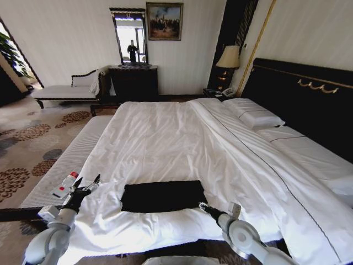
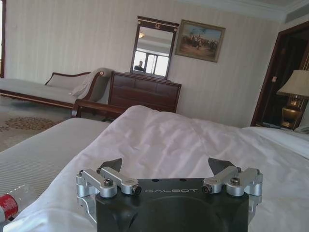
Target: Fold the clothes on the bed.
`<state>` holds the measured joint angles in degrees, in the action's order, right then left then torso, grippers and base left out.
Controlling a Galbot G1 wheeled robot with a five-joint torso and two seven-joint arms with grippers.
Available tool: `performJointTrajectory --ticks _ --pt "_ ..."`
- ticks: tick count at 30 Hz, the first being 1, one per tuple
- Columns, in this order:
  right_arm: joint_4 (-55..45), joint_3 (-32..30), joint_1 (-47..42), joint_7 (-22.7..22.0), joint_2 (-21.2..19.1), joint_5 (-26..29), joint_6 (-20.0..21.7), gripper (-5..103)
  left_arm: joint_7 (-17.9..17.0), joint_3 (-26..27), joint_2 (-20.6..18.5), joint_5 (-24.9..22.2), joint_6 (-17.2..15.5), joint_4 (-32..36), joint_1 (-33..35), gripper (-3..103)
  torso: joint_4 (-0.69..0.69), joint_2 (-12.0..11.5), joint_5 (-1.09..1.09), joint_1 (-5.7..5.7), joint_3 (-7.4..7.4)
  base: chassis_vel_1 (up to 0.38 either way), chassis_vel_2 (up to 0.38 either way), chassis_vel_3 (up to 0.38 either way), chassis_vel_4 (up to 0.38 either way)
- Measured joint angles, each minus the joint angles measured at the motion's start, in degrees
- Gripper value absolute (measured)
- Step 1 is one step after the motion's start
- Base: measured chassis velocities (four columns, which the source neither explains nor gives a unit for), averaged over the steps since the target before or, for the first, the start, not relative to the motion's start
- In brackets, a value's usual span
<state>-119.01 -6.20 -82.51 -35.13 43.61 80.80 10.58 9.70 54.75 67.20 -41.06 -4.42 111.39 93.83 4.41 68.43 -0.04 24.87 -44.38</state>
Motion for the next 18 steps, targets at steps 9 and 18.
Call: performJointTrajectory --ticks 9,18 --pt "-0.8 -0.1 -0.4 -0.1 -0.4 -0.5 0.0 23 -0.1 0.0 0.0 0.0 0.6 -0.6 -0.1 100 0.0 0.0 0.0 0.0 0.0 0.0 0.0 0.0 0.0" --pt "-1.1 -0.5 -0.8 -0.4 -0.9 -2.0 -0.1 1 0.0 -0.8 0.5 0.4 1.1 -1.0 -0.4 100 0.0 0.0 0.0 0.0 0.0 0.0 0.0 0.0 0.0"
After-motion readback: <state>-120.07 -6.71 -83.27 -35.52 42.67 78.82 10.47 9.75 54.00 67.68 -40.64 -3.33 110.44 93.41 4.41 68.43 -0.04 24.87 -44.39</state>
